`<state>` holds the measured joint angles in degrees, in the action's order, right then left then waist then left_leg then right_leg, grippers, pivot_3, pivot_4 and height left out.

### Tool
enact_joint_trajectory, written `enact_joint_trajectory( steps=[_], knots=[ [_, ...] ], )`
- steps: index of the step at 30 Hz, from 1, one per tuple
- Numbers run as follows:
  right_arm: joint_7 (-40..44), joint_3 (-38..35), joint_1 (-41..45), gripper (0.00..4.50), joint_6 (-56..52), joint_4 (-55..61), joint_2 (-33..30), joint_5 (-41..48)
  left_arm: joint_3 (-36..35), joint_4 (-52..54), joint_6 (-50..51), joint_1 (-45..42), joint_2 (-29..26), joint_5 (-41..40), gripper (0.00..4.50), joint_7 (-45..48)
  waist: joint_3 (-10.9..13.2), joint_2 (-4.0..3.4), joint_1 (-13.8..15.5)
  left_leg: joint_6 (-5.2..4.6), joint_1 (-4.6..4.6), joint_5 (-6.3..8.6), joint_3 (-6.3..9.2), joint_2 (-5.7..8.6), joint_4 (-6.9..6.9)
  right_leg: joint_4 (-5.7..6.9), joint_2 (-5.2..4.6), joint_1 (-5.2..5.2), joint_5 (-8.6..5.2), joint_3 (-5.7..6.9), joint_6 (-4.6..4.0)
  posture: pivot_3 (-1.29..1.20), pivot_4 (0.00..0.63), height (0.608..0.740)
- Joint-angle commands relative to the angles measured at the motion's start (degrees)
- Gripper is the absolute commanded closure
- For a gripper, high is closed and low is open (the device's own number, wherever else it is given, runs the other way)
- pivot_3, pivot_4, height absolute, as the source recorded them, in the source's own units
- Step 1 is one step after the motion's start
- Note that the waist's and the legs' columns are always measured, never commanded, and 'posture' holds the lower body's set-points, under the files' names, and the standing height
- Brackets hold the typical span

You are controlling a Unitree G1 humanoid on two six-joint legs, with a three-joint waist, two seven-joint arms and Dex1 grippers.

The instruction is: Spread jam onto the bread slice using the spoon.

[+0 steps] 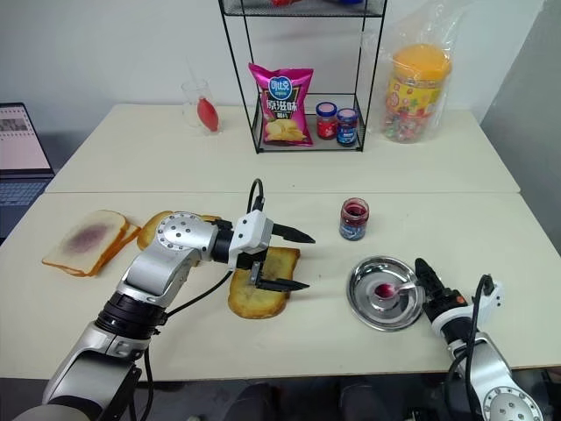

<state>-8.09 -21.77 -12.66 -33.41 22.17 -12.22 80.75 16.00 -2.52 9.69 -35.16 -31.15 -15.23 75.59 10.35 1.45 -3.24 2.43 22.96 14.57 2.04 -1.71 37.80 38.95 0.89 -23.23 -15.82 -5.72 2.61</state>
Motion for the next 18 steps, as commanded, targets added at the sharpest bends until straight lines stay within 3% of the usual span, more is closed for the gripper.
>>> enact_joint_trajectory(
  steps=[1,10,18],
  knots=[
    [-1.19,-1.45,0.09,2.27,0.56,2.49,-0.52,1.52,-1.14,1.82,-0.46,-0.19,-0.11,-0.48,0.0,-0.4,0.0,0.0,0.0,0.0,0.0,0.0,0.0,0.0,0.0,0.0,0.0,0.0,0.0,0.0,0.0,0.0,0.15,0.74],
    [-1.29,-2.44,0.4,4.47,0.99,2.02,-1.99,1.01,-1.04,2.29,-0.14,0.0,0.01,-0.53,0.0,-0.66,0.0,0.0,0.0,0.0,-0.01,0.0,0.0,0.0,0.0,0.01,0.0,0.0,0.0,0.0,0.0,0.0,0.15,0.74],
    [1.39,-1.02,1.43,4.49,-1.53,5.96,-6.32,2.66,-1.64,2.87,1.46,-0.02,-0.19,-1.25,0.0,-1.33,0.02,-0.03,0.01,0.0,0.0,0.0,0.01,0.01,0.0,0.0,0.0,0.0,0.0,0.01,0.0,0.0,0.15,0.74]
  ],
)
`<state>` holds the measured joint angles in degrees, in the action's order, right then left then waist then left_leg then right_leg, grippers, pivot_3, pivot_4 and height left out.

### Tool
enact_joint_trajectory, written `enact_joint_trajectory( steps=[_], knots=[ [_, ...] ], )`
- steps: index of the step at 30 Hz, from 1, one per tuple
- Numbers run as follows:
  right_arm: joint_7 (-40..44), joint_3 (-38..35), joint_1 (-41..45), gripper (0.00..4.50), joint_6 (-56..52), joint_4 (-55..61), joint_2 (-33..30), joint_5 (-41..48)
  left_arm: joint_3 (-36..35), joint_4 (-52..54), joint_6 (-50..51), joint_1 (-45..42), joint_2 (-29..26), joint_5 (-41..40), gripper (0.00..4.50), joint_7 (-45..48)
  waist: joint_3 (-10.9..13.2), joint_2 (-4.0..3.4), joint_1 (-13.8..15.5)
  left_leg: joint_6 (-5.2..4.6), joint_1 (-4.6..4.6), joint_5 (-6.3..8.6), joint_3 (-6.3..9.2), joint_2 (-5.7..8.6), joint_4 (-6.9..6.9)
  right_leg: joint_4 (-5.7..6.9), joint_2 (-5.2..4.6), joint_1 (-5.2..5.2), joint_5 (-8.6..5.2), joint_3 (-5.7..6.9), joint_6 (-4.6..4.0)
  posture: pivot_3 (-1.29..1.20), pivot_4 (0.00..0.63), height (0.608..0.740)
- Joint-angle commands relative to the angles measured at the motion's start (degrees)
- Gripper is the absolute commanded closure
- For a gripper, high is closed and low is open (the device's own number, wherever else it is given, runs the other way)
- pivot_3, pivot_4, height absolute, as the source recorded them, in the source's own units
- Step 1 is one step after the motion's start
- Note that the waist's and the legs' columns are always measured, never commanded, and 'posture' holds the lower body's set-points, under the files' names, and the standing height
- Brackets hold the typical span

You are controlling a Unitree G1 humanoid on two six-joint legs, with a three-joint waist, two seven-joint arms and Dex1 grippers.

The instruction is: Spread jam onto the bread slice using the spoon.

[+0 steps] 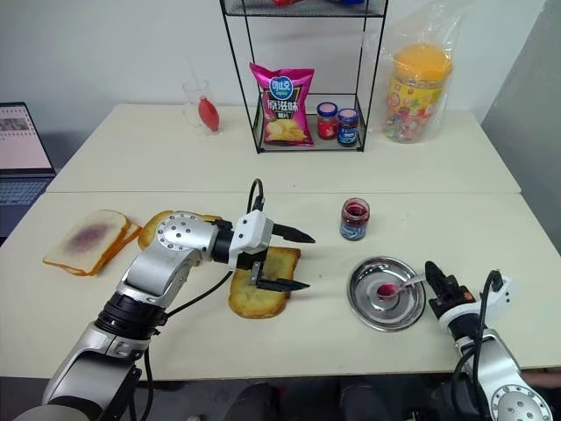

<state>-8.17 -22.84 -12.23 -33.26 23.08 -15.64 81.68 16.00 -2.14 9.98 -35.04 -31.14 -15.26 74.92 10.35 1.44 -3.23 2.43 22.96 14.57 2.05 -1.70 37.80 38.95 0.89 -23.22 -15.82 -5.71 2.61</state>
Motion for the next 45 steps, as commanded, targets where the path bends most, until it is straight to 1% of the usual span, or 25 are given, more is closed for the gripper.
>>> enact_joint_trajectory(
  steps=[1,4,6,9,13,16,17,22,25,29,33,40,45],
  knots=[
    [0.48,-0.21,2.43,4.49,-2.05,6.85,-4.46,3.83,-2.17,2.81,2.46,-0.21,-0.47,-1.89,0.0,-0.89,0.04,-0.06,-0.01,0.0,0.0,0.0,0.0,0.0,0.0,0.0,0.0,0.0,0.0,-0.01,0.0,0.0,0.15,0.74],
    [-1.92,-0.69,5.65,4.49,-2.15,9.4,-7.52,8.2,-3.34,3.43,5.38,-0.36,-1.18,-3.43,0.0,-0.93,0.07,-0.1,-0.3,0.0,-0.01,0.0,-0.04,0.0,0.02,0.02,0.0,-0.03,0.01,-0.05,0.01,0.0,0.15,0.74],
    [-3.24,-1.24,11.99,4.49,-2.81,10.11,-12.78,13.28,-5.84,3.72,10.65,-0.95,-2.35,-6.24,0.0,-1.55,0.1,-0.12,-0.31,0.0,-0.01,0.0,0.01,0.0,0.0,0.03,0.01,-0.02,0.01,0.0,0.02,0.0,0.15,0.74],
    [-2.64,-0.57,17.4,4.49,-3.41,8.36,-16.55,15.07,-8.09,3.44,14.97,-1.73,-2.69,-7.84,0.0,-3.74,0.16,-0.16,-0.38,-0.01,-0.01,0.0,0.01,0.0,0.03,0.03,0.02,-0.02,0.03,-0.02,0.05,0.0,0.15,0.74],
    [0.05,2.35,27.66,4.49,-3.7,0.09,-19.51,8.27,-9.98,2.39,15.47,-1.51,-0.62,-6.71,0.0,-9.59,0.17,-0.16,-0.03,-0.01,0.05,0.0,0.09,0.01,0.01,-0.02,0.02,-0.02,-0.01,0.08,-0.01,0.0,0.15,0.74],
    [2.24,5.23,34.66,4.49,-3.85,-5.08,-19.19,2.81,-10.24,3.35,16.22,-0.97,0.62,-6.79,0.0,-11.93,0.19,-0.15,0.03,-0.01,0.08,0.0,0.01,0.05,0.03,-0.07,-0.02,-0.03,0.01,0.02,0.04,0.0,0.15,0.74],
    [3.58,7.02,37.49,4.49,-3.63,-7.14,-18.96,-0.75,-10.25,3.76,16.3,-0.82,1.11,-6.69,0.0,-12.98,0.19,-0.15,0.07,-0.01,0.1,0.0,0.01,0.05,0.02,-0.07,-0.02,-0.05,0.01,0.02,0.04,0.0,0.15,0.74],
    [8.27,12.29,44.94,4.49,-2.35,-14.09,-16.74,-13.35,-10.13,5.61,17.11,0.24,2.0,-6.63,0.0,-15.98,0.19,-0.15,0.1,-0.01,0.1,0.0,0.04,0.01,-0.02,-0.06,0.01,-0.08,0.01,0.05,0.01,0.0,0.15,0.74],
    [11.99,15.12,46.98,4.49,-1.71,-16.57,-15.39,-20.03,-9.86,6.83,17.35,1.21,1.58,-6.48,0.0,-16.53,0.19,-0.16,0.1,0.0,0.11,0.0,0.0,0.02,-0.02,-0.06,-0.01,-0.09,0.04,0.02,-0.03,0.0,0.15,0.74],
    [14.35,16.27,47.81,4.49,-1.72,-16.97,-13.44,-25.29,-9.93,7.65,17.87,1.52,1.44,-6.59,0.0,-17.31,0.19,-0.16,0.1,0.0,0.12,0.0,0.02,0.01,-0.02,-0.06,-0.01,-0.1,0.07,0.05,-0.08,0.0,0.15,0.74],
    [17.71,20.13,47.69,4.49,0.07,-16.22,-14.09,-34.95,-9.37,8.98,18.78,1.9,1.18,-6.74,0.0,-17.36,0.2,-0.17,0.08,0.0,0.12,0.0,0.01,0.02,-0.01,-0.04,-0.02,-0.1,0.07,0.04,-0.07,0.0,0.15,0.74],
    [18.52,18.59,46.72,4.49,-1.19,-13.61,-11.96,-38.37,-9.86,9.77,19.13,2.61,0.63,-6.81,0.0,-17.55,0.2,-0.17,0.07,0.0,0.11,0.0,0.04,0.02,-0.01,-0.02,-0.02,-0.1,0.07,0.06,-0.08,0.0,0.15,0.74],
    [21.37,22.11,46.31,4.49,1.15,-12.47,-13.04,-46.41,-9.7,9.81,18.99,2.52,0.97,-6.64,0.0,-17.83,0.2,-0.17,0.06,0.0,0.11,0.0,0.04,0.03,0.0,-0.02,-0.02,-0.1,0.06,0.07,-0.06,0.0,0.15,0.74]
  ],
)
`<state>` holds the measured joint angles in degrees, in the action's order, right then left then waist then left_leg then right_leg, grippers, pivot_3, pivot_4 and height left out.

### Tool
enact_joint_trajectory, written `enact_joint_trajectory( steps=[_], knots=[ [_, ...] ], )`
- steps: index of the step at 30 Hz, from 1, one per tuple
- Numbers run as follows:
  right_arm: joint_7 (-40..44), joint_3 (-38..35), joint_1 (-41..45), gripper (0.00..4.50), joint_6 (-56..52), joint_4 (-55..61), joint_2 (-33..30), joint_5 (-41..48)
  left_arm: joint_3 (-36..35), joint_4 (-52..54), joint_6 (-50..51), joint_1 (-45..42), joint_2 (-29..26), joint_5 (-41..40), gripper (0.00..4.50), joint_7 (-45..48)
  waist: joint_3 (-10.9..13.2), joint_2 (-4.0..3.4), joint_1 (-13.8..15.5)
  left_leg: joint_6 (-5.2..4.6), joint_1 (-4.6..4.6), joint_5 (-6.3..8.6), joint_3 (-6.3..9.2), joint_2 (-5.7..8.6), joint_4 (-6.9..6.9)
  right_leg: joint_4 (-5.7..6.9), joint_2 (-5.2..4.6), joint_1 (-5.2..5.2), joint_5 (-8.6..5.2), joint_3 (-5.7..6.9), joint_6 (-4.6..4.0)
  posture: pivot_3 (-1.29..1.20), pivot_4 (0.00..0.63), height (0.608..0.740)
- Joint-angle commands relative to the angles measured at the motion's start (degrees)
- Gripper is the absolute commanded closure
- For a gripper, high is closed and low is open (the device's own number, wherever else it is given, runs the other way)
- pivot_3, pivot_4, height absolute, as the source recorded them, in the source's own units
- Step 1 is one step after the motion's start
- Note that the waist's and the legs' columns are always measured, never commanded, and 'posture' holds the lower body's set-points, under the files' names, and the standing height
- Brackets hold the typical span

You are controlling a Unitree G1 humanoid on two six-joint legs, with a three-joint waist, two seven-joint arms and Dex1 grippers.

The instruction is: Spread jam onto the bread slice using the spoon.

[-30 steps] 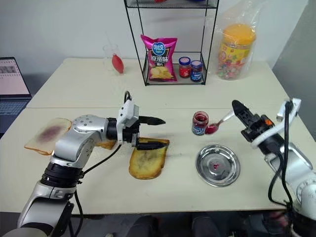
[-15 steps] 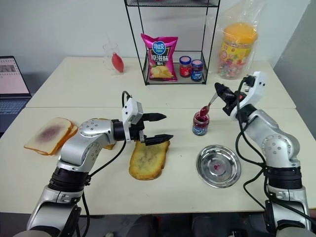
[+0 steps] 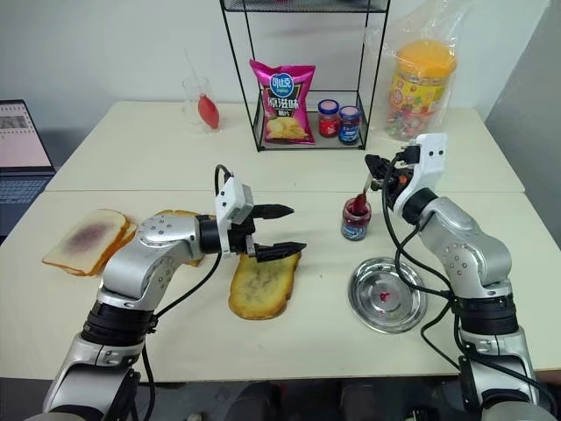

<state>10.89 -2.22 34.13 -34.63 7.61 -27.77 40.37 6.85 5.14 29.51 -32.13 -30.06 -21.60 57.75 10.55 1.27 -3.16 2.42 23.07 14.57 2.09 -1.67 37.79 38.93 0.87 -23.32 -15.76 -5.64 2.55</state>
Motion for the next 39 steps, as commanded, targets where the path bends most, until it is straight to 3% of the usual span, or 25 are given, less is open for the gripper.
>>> enact_joint_trajectory(
  steps=[1,5,15,29,39],
  knots=[
    [2.95,2.85,-0.35,4.49,3.55,3.2,-0.9,-7.35,-0.54,2.46,-0.59,-0.47,-0.09,-0.3,0.0,-0.72,0.0,0.0,-0.01,0.0,0.0,0.0,0.0,0.0,0.0,0.0,0.0,0.0,0.0,0.0,0.0,0.0,0.15,0.74],
    [5.27,7.98,-2.12,4.49,9.85,2.62,-1.28,-17.38,-0.61,2.31,-0.77,-0.63,-0.16,-0.42,0.0,-0.89,0.0,0.0,-0.04,0.0,-0.01,0.0,0.0,0.0,0.0,0.0,0.01,0.0,-0.03,0.01,0.04,0.0,0.15,0.74],
    [8.04,10.01,-5.74,4.49,15.11,-0.98,2.09,-25.6,-0.73,2.51,-0.52,-0.64,-0.11,-0.61,0.0,-1.19,0.0,0.0,-0.03,0.0,-0.01,0.0,0.0,0.0,0.01,0.02,0.0,-0.01,-0.01,0.0,0.01,0.0,0.15,0.74],
    [-0.96,-6.39,-1.62,4.49,-3.05,-1.45,17.27,-10.61,-0.96,2.32,-0.88,-0.39,0.14,-0.56,0.0,-1.76,0.0,-0.01,-0.1,0.01,-0.03,0.0,0.07,0.0,0.02,0.06,0.0,0.02,0.06,0.04,-0.11,0.0,0.15,0.74],
    [-10.76,-18.87,2.65,4.49,-12.62,-0.41,21.72,0.49,-0.63,1.64,-1.63,-0.65,0.34,-0.4,0.0,-1.88,0.02,-0.04,-0.15,0.01,-0.02,0.0,0.06,-0.01,-0.01,0.06,0.01,0.0,0.08,0.04,-0.13,0.0,0.15,0.74]
  ],
)
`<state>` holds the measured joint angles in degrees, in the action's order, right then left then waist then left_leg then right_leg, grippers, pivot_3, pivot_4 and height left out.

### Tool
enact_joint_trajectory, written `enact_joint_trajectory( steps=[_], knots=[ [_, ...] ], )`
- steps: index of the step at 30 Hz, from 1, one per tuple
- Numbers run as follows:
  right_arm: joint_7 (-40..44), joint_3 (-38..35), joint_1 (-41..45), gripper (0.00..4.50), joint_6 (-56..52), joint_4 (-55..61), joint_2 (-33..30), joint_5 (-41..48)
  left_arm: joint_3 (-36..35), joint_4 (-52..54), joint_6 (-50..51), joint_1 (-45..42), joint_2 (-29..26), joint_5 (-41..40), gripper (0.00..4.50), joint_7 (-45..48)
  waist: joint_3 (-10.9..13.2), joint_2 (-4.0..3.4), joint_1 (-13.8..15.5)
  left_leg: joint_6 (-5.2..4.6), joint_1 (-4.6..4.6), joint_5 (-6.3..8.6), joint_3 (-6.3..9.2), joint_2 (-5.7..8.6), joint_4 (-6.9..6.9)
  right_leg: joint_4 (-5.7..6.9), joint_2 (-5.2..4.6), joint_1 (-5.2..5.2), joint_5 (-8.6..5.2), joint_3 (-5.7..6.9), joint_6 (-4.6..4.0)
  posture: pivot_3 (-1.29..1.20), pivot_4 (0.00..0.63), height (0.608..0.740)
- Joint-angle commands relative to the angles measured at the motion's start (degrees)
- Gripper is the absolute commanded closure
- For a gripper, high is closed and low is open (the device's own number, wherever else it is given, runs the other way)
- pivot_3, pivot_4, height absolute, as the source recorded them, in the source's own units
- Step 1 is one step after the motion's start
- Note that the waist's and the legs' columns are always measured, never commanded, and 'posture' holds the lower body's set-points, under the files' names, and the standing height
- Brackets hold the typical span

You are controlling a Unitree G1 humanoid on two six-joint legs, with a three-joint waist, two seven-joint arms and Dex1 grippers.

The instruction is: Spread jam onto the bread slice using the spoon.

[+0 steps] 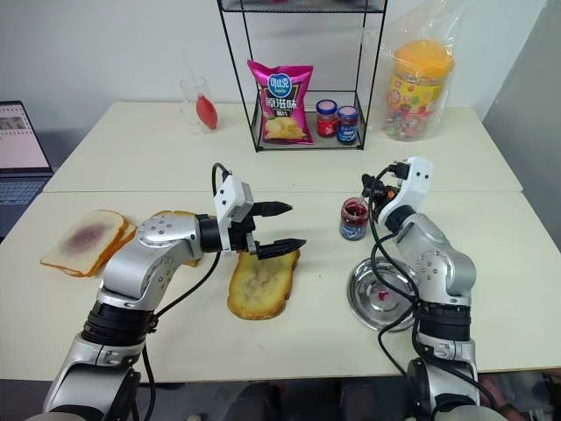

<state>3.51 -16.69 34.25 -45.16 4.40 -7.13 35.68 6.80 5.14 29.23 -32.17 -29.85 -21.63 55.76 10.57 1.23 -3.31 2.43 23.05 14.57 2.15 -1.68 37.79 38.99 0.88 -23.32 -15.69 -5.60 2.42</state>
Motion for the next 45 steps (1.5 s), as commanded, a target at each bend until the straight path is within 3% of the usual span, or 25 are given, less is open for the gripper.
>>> enact_joint_trajectory(
  steps=[1,28,45],
  knots=[
    [-4.29,-5.49,2.81,4.49,-2.62,2.8,1.4,6.21,-0.56,1.58,-1.41,-0.66,0.15,-0.34,0.0,0.12,0.0,0.0,-0.01,0.0,0.0,0.0,0.0,0.0,0.0,0.0,0.0,0.0,0.0,0.0,0.0,0.0,0.15,0.74],
    [-13.84,-12.05,3.65,4.49,-4.4,3.79,1.29,17.87,-0.24,-0.07,-2.4,-1.58,-0.38,0.16,0.0,1.95,0.01,-0.01,-0.08,-0.01,0.01,0.0,-0.03,0.0,-0.05,-0.03,0.0,-0.01,-0.07,-0.02,0.11,0.0,0.15,0.74],
    [-14.06,-11.04,2.49,4.49,-4.62,6.02,-2.49,19.29,-0.01,-0.74,-3.05,-2.19,-0.6,0.48,0.0,3.8,0.01,-0.02,-0.08,-0.01,0.01,0.0,-0.05,0.0,-0.1,-0.06,0.0,-0.04,-0.09,-0.03,0.14,0.0,0.15,0.74]
  ],
)
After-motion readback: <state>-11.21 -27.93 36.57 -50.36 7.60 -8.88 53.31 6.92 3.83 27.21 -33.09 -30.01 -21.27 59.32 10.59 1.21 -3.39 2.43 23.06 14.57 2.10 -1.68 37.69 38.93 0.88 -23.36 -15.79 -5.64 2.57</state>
